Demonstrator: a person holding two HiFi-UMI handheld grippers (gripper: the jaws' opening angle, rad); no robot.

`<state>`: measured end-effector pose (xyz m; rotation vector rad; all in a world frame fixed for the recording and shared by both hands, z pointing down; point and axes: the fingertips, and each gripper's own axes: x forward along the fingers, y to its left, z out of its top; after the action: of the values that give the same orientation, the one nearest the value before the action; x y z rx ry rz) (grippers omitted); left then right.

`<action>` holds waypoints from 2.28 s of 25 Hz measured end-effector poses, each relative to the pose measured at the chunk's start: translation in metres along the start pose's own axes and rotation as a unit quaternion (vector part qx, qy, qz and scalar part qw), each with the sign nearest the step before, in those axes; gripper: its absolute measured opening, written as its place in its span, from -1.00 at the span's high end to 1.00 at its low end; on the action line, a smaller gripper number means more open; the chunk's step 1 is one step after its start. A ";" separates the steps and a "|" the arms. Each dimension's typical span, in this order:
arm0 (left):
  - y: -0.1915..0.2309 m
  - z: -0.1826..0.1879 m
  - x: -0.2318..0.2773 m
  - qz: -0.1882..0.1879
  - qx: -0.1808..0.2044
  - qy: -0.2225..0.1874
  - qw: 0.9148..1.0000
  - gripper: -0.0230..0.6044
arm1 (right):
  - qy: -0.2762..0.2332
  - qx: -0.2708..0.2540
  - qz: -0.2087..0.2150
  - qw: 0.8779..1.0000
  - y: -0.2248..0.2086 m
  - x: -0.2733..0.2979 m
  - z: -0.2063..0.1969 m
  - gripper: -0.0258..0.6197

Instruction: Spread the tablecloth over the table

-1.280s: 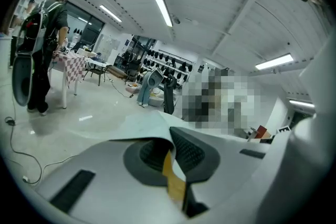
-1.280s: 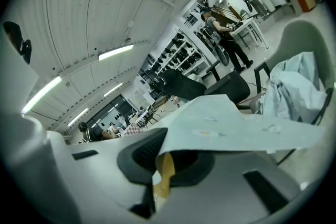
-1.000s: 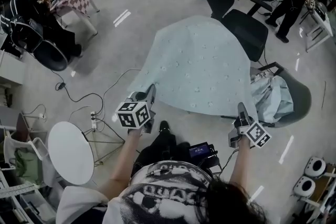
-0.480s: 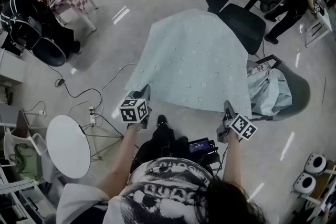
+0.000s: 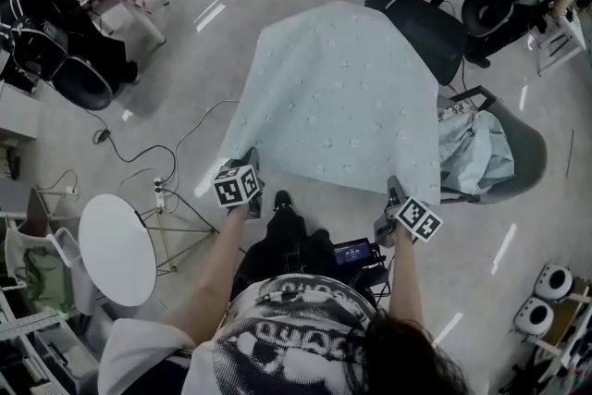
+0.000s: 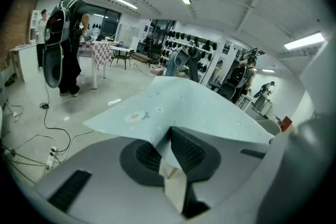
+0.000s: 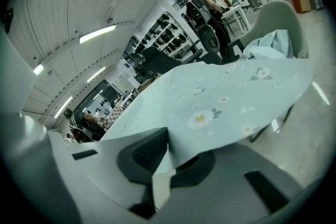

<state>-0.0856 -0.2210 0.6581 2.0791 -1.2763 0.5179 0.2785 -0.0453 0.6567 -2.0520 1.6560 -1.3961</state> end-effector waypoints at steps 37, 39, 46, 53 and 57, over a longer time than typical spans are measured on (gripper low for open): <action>-0.150 -0.002 -0.112 -0.116 0.192 -0.043 0.974 0.46 | 0.028 -0.191 0.154 0.969 0.117 -0.067 -0.032 0.58; -0.157 -0.002 -0.122 -0.126 0.194 -0.046 0.972 0.47 | 0.029 -0.210 0.162 0.964 0.128 -0.071 -0.037 0.58; -0.184 -0.009 -0.145 -0.175 0.230 -0.059 0.956 0.56 | 0.034 -0.251 0.192 0.948 0.159 -0.078 -0.056 0.58; -0.179 -0.016 -0.174 -0.215 0.260 -0.067 0.939 0.68 | 0.036 -0.300 0.223 0.927 0.207 -0.089 -0.090 0.58; -0.160 -0.016 -0.196 -0.222 0.267 -0.080 0.934 0.73 | 0.025 -0.302 0.236 0.923 0.236 -0.099 -0.110 0.65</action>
<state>-0.0316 -0.0320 0.4980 2.8136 -0.7441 0.5352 0.0419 -0.0061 0.5155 -1.6564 2.6264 -0.8452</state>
